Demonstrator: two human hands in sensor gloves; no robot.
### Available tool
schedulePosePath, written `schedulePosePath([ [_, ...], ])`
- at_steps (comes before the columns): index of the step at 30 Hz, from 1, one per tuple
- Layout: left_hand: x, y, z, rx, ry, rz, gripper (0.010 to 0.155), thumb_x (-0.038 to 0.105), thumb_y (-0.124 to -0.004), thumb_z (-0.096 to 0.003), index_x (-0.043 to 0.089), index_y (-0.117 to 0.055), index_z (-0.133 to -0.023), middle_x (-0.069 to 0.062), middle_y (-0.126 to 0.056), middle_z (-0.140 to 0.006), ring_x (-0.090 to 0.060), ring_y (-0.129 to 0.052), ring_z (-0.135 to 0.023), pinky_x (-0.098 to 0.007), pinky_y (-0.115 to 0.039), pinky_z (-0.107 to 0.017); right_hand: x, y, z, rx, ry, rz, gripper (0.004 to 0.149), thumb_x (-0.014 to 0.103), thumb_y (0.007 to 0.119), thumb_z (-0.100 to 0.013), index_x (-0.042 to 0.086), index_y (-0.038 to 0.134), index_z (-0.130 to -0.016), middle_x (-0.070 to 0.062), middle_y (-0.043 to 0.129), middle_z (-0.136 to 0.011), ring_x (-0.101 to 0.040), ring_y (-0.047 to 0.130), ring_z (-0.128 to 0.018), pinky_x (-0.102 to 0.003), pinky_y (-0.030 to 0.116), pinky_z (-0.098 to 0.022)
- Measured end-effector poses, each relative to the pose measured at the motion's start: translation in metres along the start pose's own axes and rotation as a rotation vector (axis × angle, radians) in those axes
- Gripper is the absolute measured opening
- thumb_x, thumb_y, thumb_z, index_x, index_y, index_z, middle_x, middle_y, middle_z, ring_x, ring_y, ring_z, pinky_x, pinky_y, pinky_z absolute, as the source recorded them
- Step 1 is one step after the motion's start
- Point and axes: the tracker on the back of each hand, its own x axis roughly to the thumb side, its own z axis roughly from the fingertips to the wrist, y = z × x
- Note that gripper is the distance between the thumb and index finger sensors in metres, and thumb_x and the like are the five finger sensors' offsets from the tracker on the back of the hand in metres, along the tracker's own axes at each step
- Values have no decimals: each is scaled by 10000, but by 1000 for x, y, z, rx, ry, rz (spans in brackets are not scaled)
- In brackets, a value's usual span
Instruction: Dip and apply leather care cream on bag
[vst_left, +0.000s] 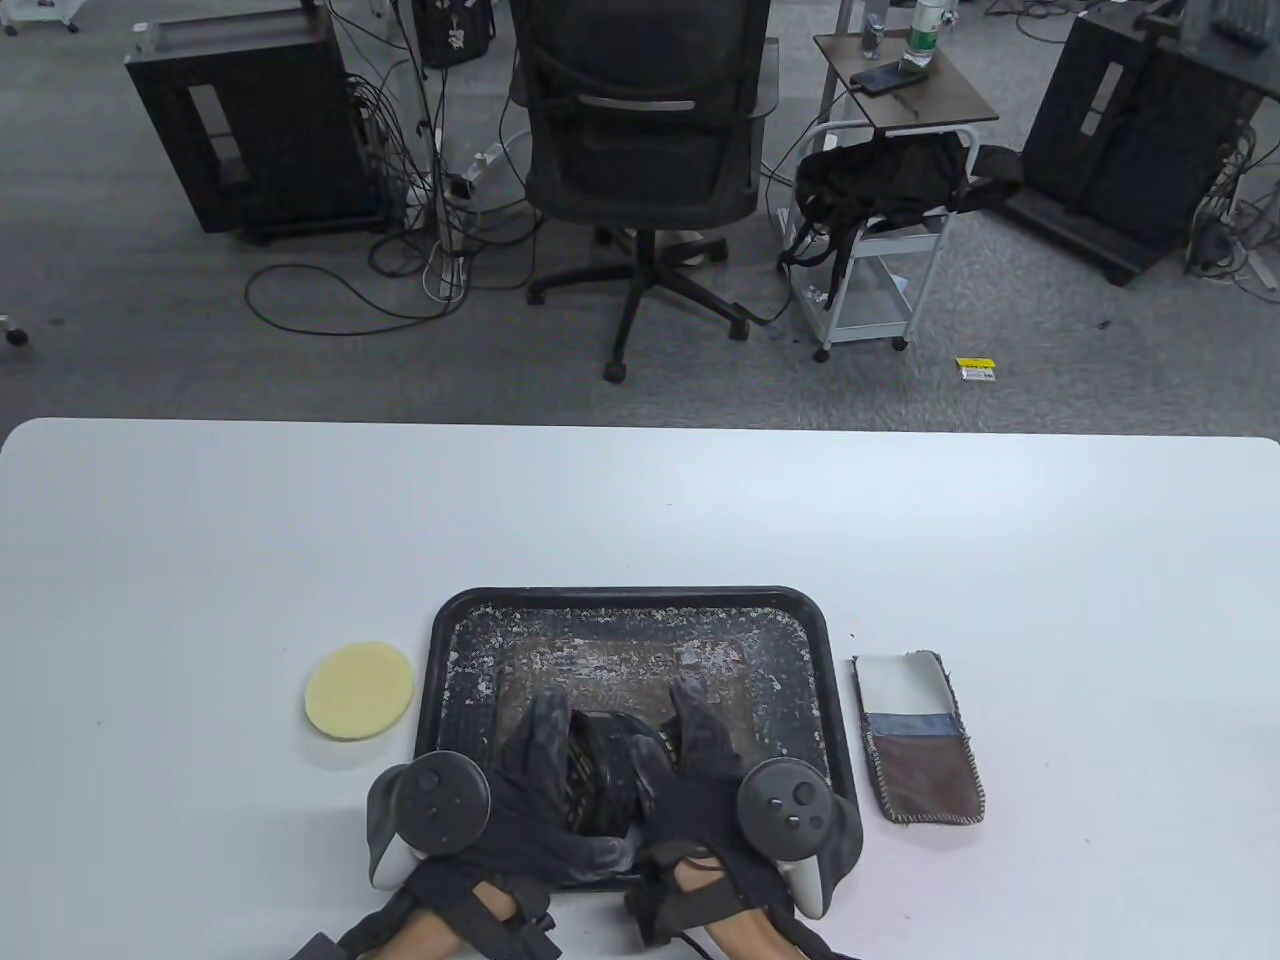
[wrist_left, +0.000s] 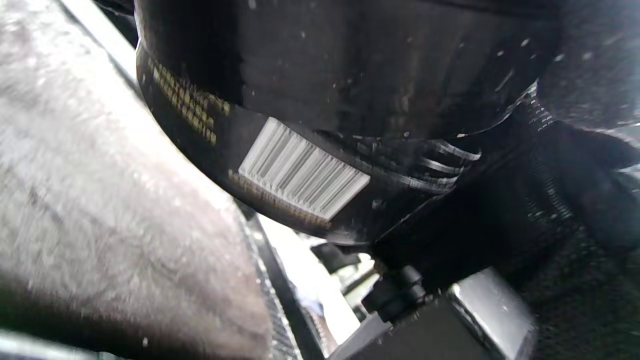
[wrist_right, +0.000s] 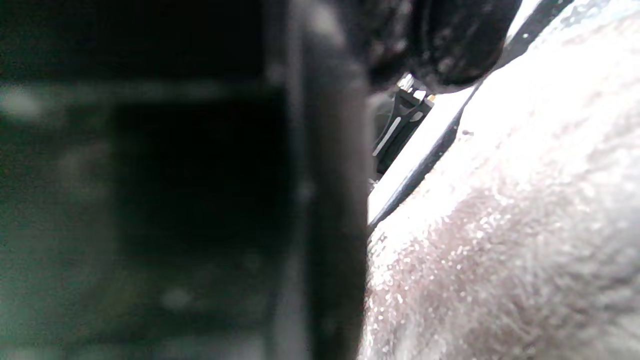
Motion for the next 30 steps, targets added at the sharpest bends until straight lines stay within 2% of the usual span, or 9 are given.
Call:
schedulePosePath([
  [4, -5, -1, -2, -7, 10, 58, 1228, 775, -901, -239, 244, -105, -1009, -106, -172, -1116, -474, -346, -1039, -666, -638, -653, -3, 1, 0, 27, 15, -26, 798, 574, 661, -496, 60, 484, -1080, -187, 743, -880, -172, 951, -361, -461, 840, -413],
  [12, -18, 1, 0, -47, 63, 225, 1207, 811, -878, -234, 245, -167, -1029, -107, -217, -1122, -472, -402, -1034, -642, -695, -640, -8, 3, -2, 199, 2, -300, 797, 615, 574, -529, 57, 501, -1094, -271, 605, -1023, -205, 949, -387, -494, 808, -475],
  [15, -30, 1, -2, -37, 103, 455, 1199, 801, -890, -243, 241, -183, -1033, -116, -222, -1121, -481, -406, -1029, -649, -698, -631, -9, 5, -5, 284, -25, -441, 849, 635, 639, -516, 58, 452, -1111, -310, 497, -1056, -238, 910, -467, -534, 749, -538],
  [18, -39, 2, 0, -27, 115, 650, 1196, 819, -872, -248, 241, -180, -1034, -116, -219, -1121, -481, -409, -1029, -642, -703, -632, -8, 11, -6, 402, -85, -586, 937, 568, 791, -463, 99, 324, -1126, -301, 307, -1097, -240, 826, -599, -579, 653, -632],
  [22, -41, 4, 3, -6, 97, 722, 1189, 820, -868, -253, 247, -181, -1036, -114, -213, -1123, -480, -407, -1032, -640, -702, -638, -2, 11, -5, 419, -178, -521, 1000, 502, 892, -402, 125, 309, -1122, -267, 268, -1110, -227, 803, -663, -565, 646, -655],
  [23, -41, 4, 4, -3, 88, 730, 1188, 827, -862, -258, 246, -179, -1037, -114, -214, -1123, -477, -412, -1033, -635, -710, -637, 0, 11, -4, 422, -206, -498, 1000, 502, 902, -395, 157, 312, -1124, -214, 256, -1130, -249, 772, -701, -577, 619, -667],
  [26, -35, 4, 4, -15, 63, 791, 1171, 824, -859, -261, 268, -182, -1039, -114, -202, -1124, -481, -401, -1035, -638, -700, -644, 4, 12, 1, 403, -250, -356, 1004, 659, 810, -417, 295, 215, -1139, -77, 165, -1176, -412, 430, -942, -620, 464, -707],
  [28, -32, 3, 4, -29, 48, 799, 1146, 824, -855, -266, 307, -187, -1040, -113, -194, -1126, -478, -395, -1039, -635, -696, -649, 6, 14, 4, 389, -274, -317, 1020, 705, 779, -414, 310, 169, -1129, -98, 92, -1166, -486, 256, -1019, -691, 408, -699],
  [30, -29, 0, 4, -63, 26, 797, 1132, 826, -846, -270, 336, -175, -1038, -110, -175, -1127, -476, -374, -1045, -635, -680, -662, 8, 20, 7, 454, -274, -330, 1090, 731, 777, -409, 314, 29, -1083, -137, -29, -1127, -586, 128, -1012, -803, 373, -649],
])
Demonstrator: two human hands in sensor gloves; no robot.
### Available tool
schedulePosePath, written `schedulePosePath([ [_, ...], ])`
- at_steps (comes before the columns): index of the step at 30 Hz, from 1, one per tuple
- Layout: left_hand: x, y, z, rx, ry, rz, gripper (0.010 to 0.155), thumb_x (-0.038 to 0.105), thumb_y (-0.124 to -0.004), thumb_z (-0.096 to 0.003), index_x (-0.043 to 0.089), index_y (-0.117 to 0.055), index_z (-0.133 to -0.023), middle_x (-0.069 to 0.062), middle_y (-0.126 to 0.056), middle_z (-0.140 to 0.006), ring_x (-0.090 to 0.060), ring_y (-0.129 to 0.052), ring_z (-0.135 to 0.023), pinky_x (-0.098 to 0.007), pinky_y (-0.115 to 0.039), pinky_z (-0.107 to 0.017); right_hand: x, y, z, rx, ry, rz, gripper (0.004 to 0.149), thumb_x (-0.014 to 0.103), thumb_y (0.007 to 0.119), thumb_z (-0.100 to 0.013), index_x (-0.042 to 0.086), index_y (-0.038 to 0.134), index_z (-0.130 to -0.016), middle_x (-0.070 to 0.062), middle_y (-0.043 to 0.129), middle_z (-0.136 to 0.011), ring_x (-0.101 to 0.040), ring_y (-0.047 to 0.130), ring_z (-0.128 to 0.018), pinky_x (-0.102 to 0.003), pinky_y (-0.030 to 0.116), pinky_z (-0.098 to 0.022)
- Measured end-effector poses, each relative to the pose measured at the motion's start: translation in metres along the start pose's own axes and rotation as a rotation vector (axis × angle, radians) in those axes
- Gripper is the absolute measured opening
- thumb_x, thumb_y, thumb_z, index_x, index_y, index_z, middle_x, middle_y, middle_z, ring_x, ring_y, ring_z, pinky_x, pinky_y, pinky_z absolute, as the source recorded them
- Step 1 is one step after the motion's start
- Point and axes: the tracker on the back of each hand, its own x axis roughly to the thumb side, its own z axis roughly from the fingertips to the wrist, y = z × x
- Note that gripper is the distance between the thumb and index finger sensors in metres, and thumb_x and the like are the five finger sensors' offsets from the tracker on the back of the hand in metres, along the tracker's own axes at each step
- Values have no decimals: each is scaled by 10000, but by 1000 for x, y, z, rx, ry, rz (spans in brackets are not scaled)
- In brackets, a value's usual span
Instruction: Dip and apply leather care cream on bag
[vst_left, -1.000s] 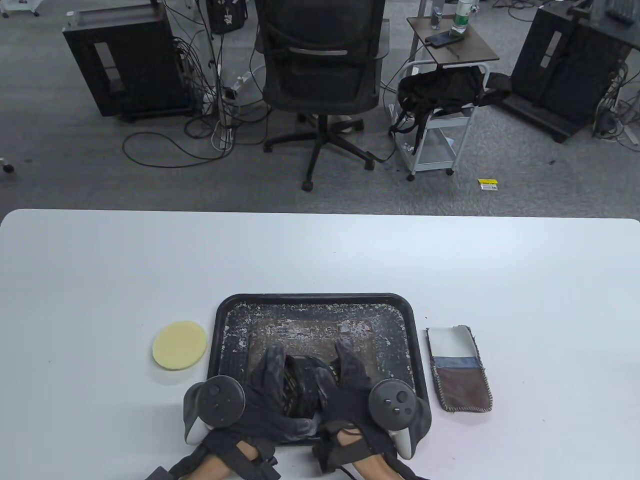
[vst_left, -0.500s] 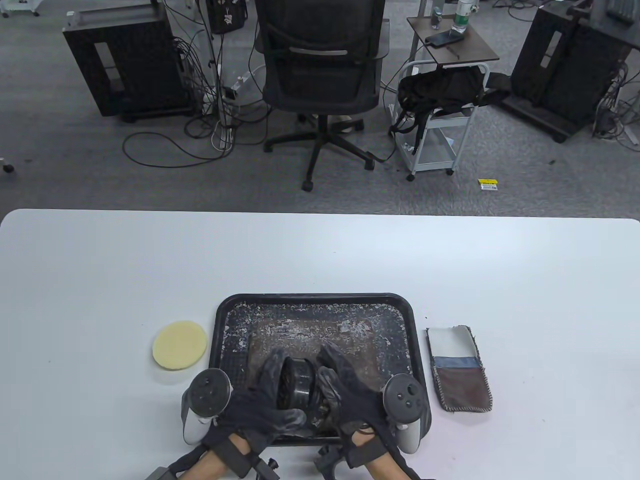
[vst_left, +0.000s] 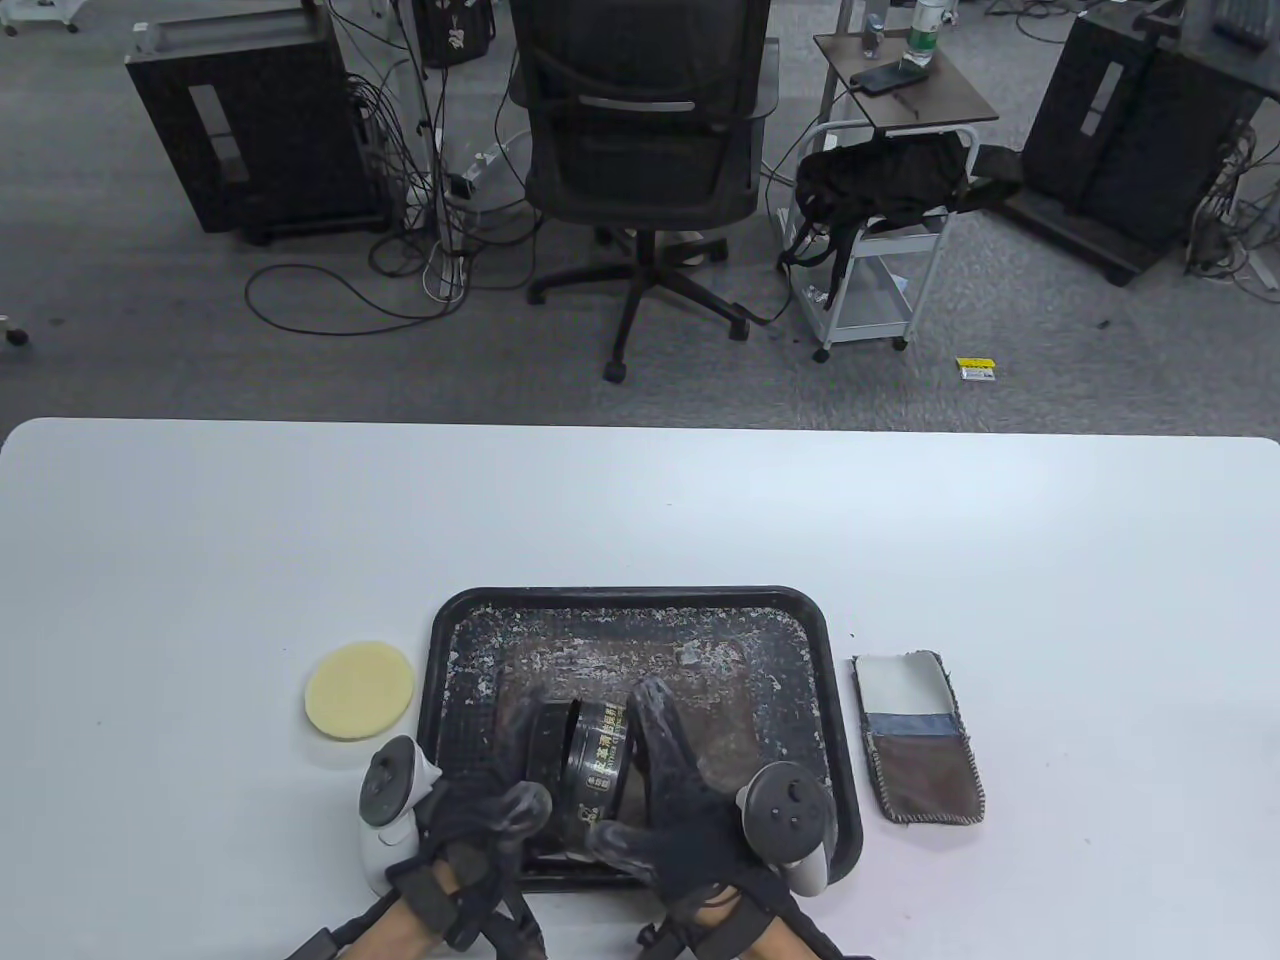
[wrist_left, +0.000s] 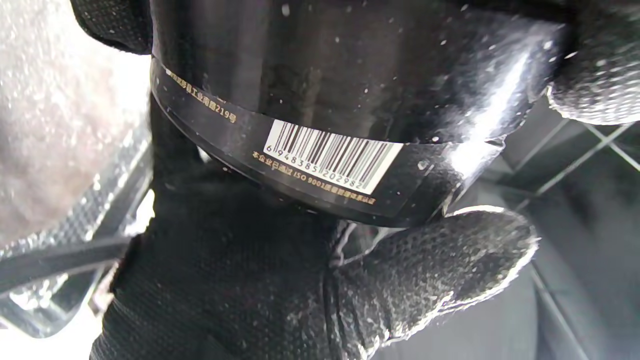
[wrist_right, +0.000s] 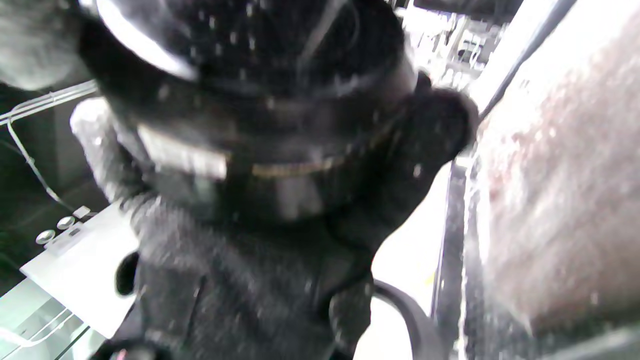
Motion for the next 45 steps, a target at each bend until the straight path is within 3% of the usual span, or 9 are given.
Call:
schedulePosePath([
  [2, -2, -2, 1, -8, 4, -8, 1127, 833, -833, -273, 347, -159, -1035, -109, -162, -1126, -474, -367, -1045, -631, -675, -667, -2, 7, 0, 40, 10, -72, 1120, 712, 787, -422, 346, -89, -1018, -168, -94, -1080, -654, 211, -972, -807, 454, -631],
  [9, -5, 1, 0, -46, 22, -41, 1123, 844, -816, -283, 341, -159, -1042, -119, -176, -1128, -473, -382, -1044, -627, -660, -667, 0, 1, 1, -39, -4, -37, 1121, 673, 865, -392, 308, 59, -1079, -221, 102, -1121, -667, 424, -960, -711, 628, -635],
  [25, -12, 3, 3, -88, 156, -11, 1117, 887, -750, -308, 283, -174, -1051, -165, -236, -1119, -505, -468, -1009, -599, -718, -629, 12, 1, 4, 20, -146, 259, 1122, 585, 948, -349, 297, 164, -1098, -214, 135, -1129, -694, 392, -957, -754, 582, -635],
  [34, -19, 4, 5, -120, 233, 68, 1126, 914, -706, -322, 232, -188, -1053, -217, -286, -1096, -537, -540, -964, -590, -724, -610, 18, 3, 6, 51, -209, 426, 1118, 598, 944, -344, 309, 172, -1099, -204, 148, -1133, -681, 408, -964, -741, 589, -647],
  [36, -17, 3, 4, -126, 205, 57, 1126, 898, -723, -324, 245, -161, -1050, -194, -238, -1107, -529, -470, -990, -606, -655, -648, 15, 1, 5, 33, -172, 396, 1113, 632, 915, -357, 296, 157, -1100, -214, 158, -1130, -678, 441, -955, -727, 625, -635],
  [39, -4, 1, 1, -141, 96, -80, 1129, 835, -787, -328, 291, -97, -1037, -135, -119, -1121, -508, -310, -1034, -637, -521, -705, 2, -1, 4, 3, -50, 139, 1105, 655, 891, -377, 273, 148, -1101, -238, 174, -1124, -688, 476, -935, -718, 653, -618],
  [42, 11, -2, 0, -132, -57, -352, 1138, 793, -833, -310, 312, -99, -1034, -88, -85, -1128, -483, -237, -1048, -650, -443, -726, -22, 1, 4, 48, 151, -277, 1104, 698, 839, -413, 229, 111, -1099, -273, 183, -1113, -695, 520, -907, -694, 690, -599],
  [45, 16, -4, 0, -168, -95, -458, 1145, 766, -859, -300, 315, -104, -1033, -67, -74, -1129, -472, -195, -1055, -666, -395, -733, -34, 5, 6, 119, 257, -521, 1099, 692, 826, -442, 216, 80, -1095, -284, 149, -1107, -708, 484, -903, -702, 665, -601],
])
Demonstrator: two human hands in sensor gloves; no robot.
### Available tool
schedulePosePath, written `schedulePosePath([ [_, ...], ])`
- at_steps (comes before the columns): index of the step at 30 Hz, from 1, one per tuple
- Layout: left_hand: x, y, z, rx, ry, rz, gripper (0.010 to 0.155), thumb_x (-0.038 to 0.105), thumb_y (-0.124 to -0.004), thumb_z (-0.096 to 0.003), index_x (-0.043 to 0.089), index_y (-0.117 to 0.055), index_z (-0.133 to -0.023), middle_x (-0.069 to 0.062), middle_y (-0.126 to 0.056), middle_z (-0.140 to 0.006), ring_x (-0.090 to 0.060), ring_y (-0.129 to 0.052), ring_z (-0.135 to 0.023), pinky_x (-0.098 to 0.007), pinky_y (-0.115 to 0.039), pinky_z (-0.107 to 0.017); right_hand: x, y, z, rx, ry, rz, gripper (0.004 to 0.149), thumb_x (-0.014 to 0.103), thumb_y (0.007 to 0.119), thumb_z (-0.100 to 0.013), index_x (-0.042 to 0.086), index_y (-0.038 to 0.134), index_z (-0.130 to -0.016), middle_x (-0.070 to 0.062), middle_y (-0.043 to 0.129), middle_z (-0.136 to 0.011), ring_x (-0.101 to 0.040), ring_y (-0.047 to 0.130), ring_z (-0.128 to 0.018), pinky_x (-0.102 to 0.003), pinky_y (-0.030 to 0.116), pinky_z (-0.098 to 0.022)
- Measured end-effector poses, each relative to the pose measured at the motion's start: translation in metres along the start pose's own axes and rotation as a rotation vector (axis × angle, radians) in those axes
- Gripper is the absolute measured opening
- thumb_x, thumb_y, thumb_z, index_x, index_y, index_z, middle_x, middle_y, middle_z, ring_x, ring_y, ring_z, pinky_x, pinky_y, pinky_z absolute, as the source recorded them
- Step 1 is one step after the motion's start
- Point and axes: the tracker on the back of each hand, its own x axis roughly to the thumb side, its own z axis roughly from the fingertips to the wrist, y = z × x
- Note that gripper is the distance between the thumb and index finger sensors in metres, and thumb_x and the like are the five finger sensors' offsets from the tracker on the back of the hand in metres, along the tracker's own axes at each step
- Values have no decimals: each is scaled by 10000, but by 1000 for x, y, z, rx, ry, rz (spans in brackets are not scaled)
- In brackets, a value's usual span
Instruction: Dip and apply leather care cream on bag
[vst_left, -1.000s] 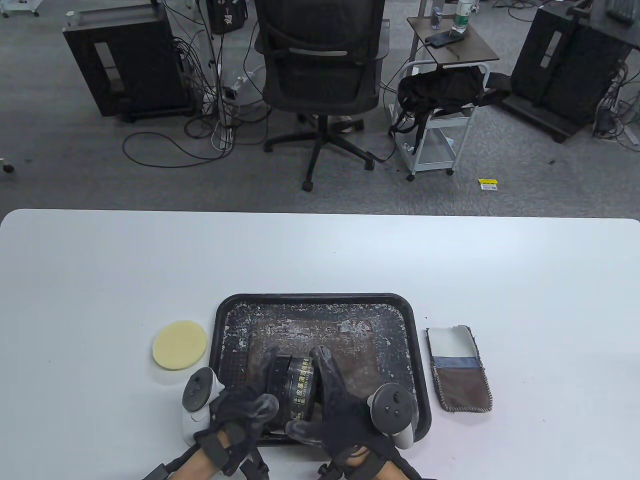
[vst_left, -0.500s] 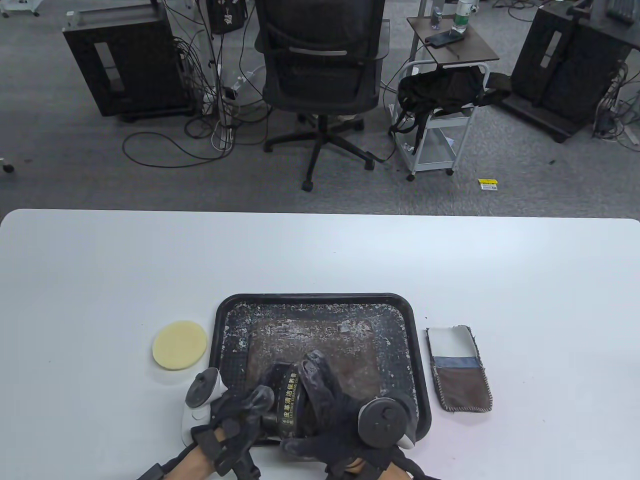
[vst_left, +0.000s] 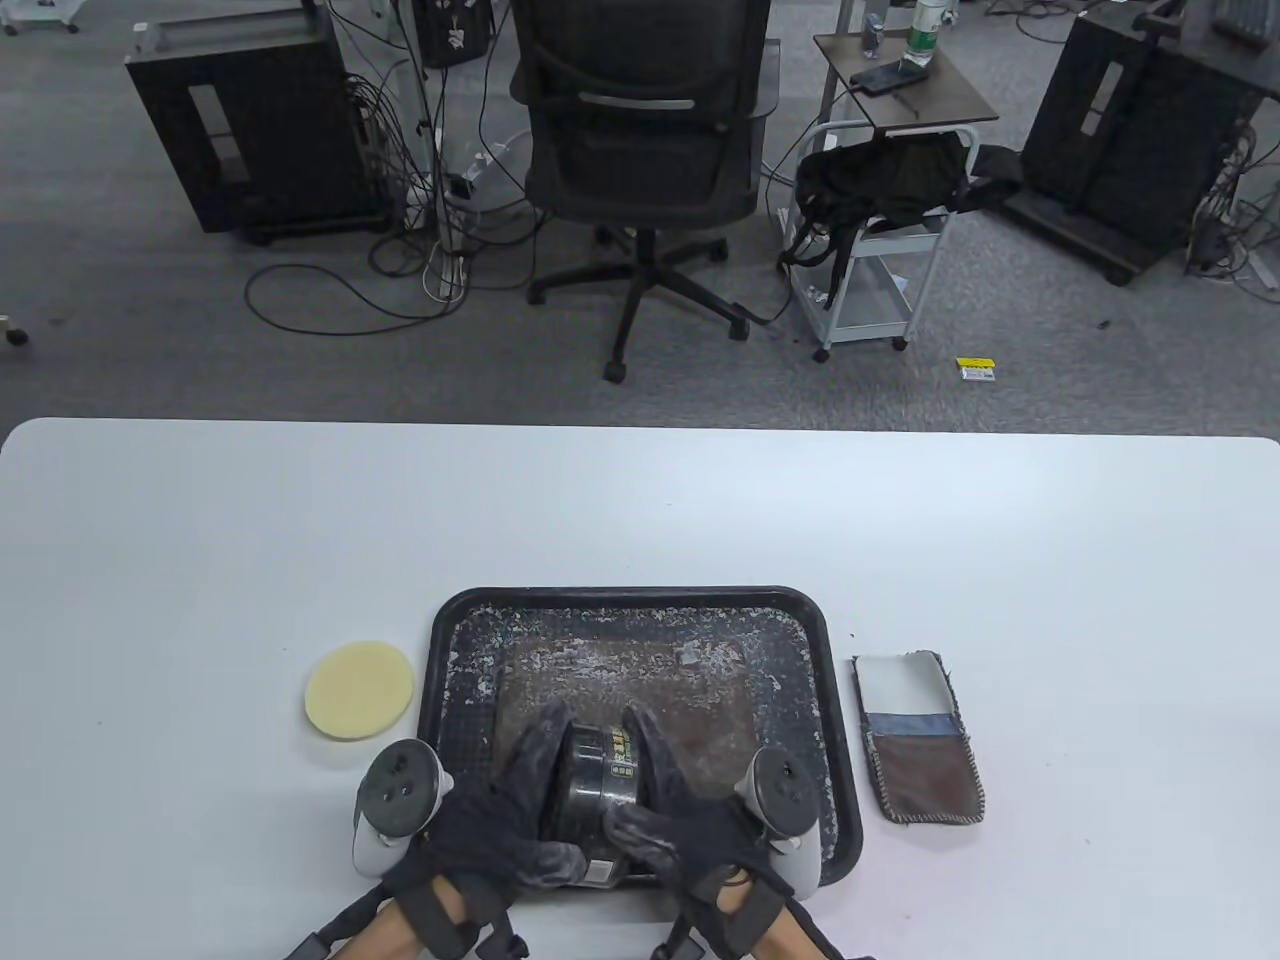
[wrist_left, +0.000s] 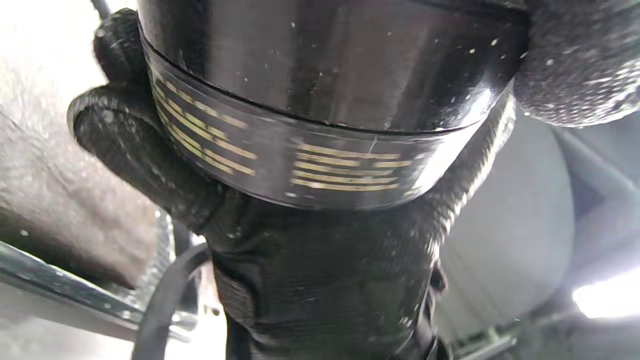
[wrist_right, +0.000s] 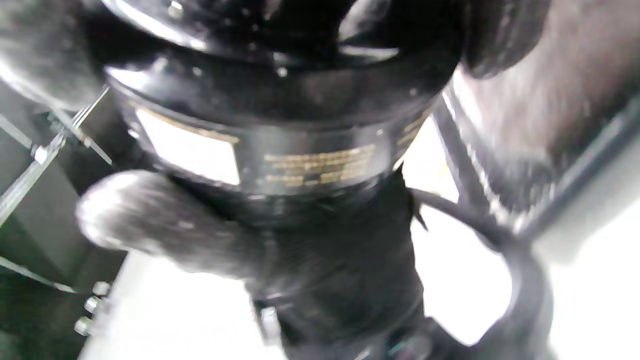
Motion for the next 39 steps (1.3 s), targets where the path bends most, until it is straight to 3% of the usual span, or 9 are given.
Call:
schedulePosePath([
  [4, -4, -2, 1, -12, 26, 69, 1170, 789, -826, -313, 302, -24, -1013, -38, 10, -1110, -435, -85, -1056, -727, -354, -703, 4, 0, -1, -37, -41, 78, 1100, 691, 827, -437, 210, 90, -1096, -283, 159, -1107, -706, 487, -903, -701, 661, -605],
  [10, -25, -7, 4, -27, 169, 454, 1142, 856, -725, -334, 288, 1, -1008, -80, -17, -1110, -460, -141, -1052, -735, -430, -674, 31, 8, 4, -134, -277, 603, 1100, 657, 873, -394, 250, 137, -1103, -234, 168, -1129, -686, 458, -940, -716, 622, -632],
  [14, -31, -8, 5, -19, 181, 536, 1116, 865, -703, -353, 296, -10, -1018, -81, -39, -1115, -465, -183, -1052, -709, -505, -668, 34, 17, 7, -110, -332, 750, 1100, 636, 894, -378, 255, 161, -1104, -220, 172, -1135, -681, 439, -953, -727, 597, -643],
  [19, -26, -3, 5, 29, 148, 464, 1105, 834, -760, -359, 297, -75, -1041, -83, -78, -1126, -470, -234, -1050, -704, -554, -650, 29, 15, 3, -114, -298, 663, 1099, 654, 885, -380, 257, 163, -1106, -221, 184, -1135, -677, 461, -949, -716, 619, -640],
  [21, -19, -1, 4, 63, 107, 378, 1112, 803, -811, -343, 302, -109, -1046, -72, -95, -1131, -470, -237, -1052, -716, -547, -645, 23, 11, 2, -123, -256, 535, 1093, 671, 871, -389, 244, 167, -1107, -236, 215, -1128, -680, 489, -935, -707, 647, -626],
  [25, -2, 5, 3, 118, 12, 45, 1131, 804, -839, -306, 283, -172, -1056, -88, -174, -1140, -489, -328, -1045, -711, -620, -617, 8, 5, -2, -80, -135, 188, 1087, 669, 865, -411, 224, 162, -1109, -265, 195, -1122, -701, 485, -913, -715, 646, -607],
  [32, -1, 4, 5, 161, 9, 60, 1124, 767, -892, -289, 274, -243, -1062, -103, -232, -1145, -514, -368, -1036, -739, -629, -590, 5, 2, -3, -48, -91, 178, 1076, 700, 806, -439, 208, 119, -1105, -261, 171, -1119, -691, 480, -920, -702, 670, -604],
  [36, 1, 10, 5, 205, 20, 61, 1115, 751, -909, -296, 291, -240, -1060, -98, -281, -1148, -514, -395, -1035, -747, -625, -583, 5, 2, -5, -27, -92, 188, 1068, 687, 770, -464, 195, 59, -1092, -241, 116, -1124, -677, 383, -966, -717, 578, -644],
  [39, 7, 24, 9, 273, 29, -35, 1111, 746, -911, -296, 278, -256, -1062, -94, -289, -1150, -510, -396, -1037, -749, -616, -585, 11, -1, -2, -69, -129, 261, 1044, 655, 764, -472, 171, 84, -1099, -209, 84, -1126, -603, 310, -1006, -726, 492, -668],
])
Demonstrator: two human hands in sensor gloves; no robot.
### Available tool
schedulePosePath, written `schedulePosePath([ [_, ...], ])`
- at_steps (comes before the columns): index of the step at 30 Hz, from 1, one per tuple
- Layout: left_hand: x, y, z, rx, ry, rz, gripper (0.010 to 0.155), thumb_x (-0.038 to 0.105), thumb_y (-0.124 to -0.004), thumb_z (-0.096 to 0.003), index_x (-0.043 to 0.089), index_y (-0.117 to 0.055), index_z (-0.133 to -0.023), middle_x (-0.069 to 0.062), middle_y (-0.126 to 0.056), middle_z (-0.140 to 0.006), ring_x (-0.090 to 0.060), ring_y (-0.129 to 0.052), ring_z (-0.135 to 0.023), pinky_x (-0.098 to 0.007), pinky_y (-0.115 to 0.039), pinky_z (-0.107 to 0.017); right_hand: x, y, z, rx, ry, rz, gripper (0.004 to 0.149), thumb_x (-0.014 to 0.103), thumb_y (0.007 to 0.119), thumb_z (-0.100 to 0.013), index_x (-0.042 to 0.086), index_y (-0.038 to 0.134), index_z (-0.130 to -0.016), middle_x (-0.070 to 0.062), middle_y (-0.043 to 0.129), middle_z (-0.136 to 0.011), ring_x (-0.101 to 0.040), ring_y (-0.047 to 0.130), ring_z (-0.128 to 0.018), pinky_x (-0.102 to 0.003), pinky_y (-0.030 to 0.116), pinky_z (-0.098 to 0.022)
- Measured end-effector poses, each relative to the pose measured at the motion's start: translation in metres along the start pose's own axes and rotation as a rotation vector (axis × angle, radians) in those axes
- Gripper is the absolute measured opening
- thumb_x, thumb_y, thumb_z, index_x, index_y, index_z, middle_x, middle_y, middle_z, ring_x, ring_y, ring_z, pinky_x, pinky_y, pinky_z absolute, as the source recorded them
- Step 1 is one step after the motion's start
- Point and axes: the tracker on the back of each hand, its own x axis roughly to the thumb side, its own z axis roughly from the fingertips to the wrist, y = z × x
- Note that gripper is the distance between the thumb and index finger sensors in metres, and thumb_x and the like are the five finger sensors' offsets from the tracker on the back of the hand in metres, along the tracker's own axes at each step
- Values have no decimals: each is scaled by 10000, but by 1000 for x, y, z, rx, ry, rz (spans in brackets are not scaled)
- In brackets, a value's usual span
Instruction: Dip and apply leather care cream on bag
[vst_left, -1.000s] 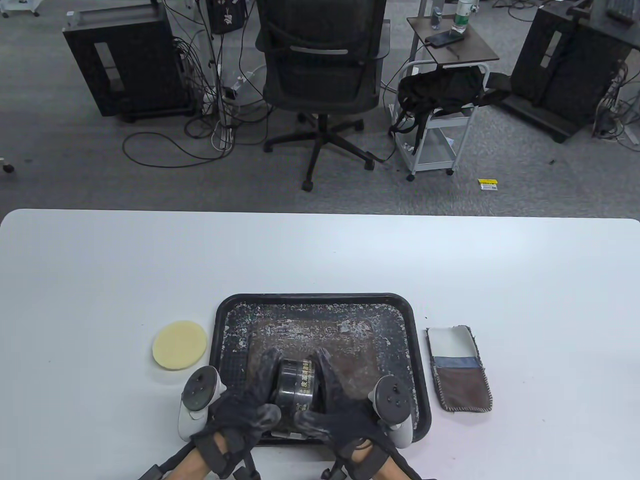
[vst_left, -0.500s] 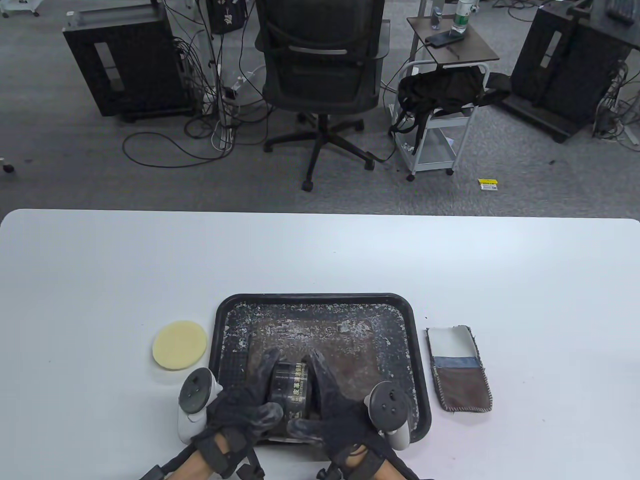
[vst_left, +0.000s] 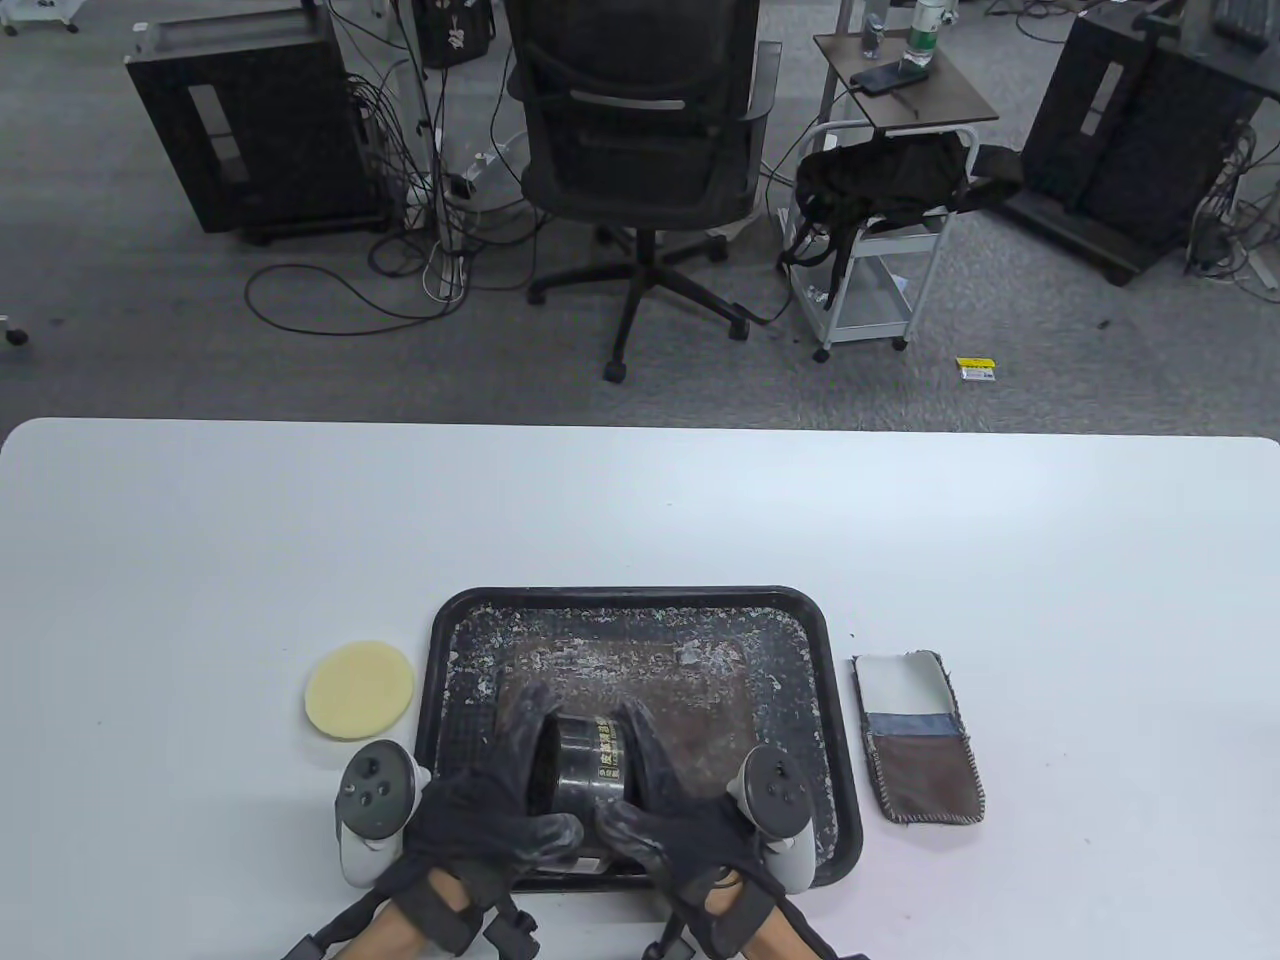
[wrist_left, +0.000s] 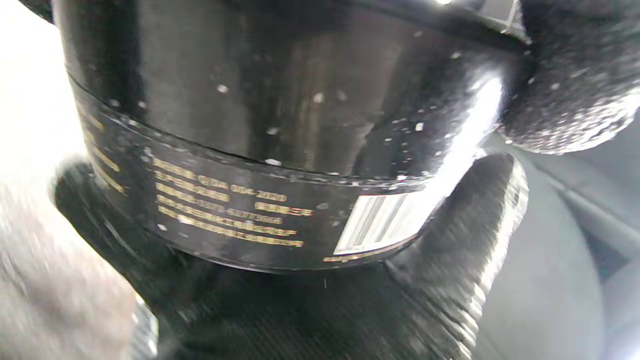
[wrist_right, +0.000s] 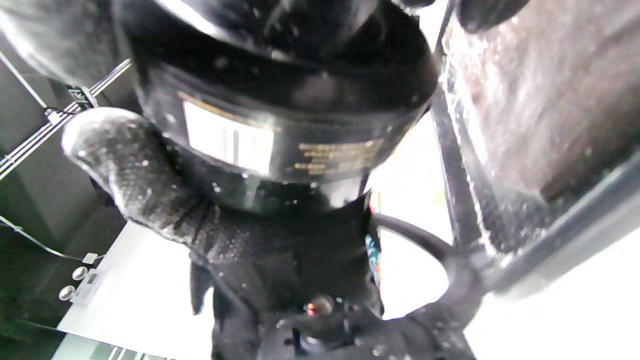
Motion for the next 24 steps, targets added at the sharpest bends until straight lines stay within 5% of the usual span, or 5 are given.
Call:
schedulePosePath([
  [11, 23, 105, 19, 290, 84, -482, 1087, 713, -932, -297, 266, -309, -1069, -93, -298, -1157, -510, -377, -1053, -763, -569, -606, 9, -33, 12, -143, -40, 32, 1014, 626, 770, -472, 143, 142, -1106, -200, 154, -1133, -564, 325, -1019, -718, 493, -670],
  [18, 12, 160, 34, 351, 431, -728, 1093, 705, -930, -302, 269, -282, -1067, -84, -291, -1160, -505, -365, -1064, -763, -556, -620, 10, -42, 15, -185, -45, 58, 1003, 610, 779, -468, 136, 168, -1106, -203, 177, -1133, -556, 346, -1018, -714, 502, -668],
  [24, -8, 178, 42, 287, 773, -800, 1109, 698, -925, -305, 263, -236, -1058, -84, -266, -1154, -505, -343, -1065, -764, -541, -627, 11, -49, 17, -207, -45, 89, 996, 600, 783, -466, 134, 179, -1106, -204, 189, -1133, -552, 355, -1019, -714, 509, -665],
])
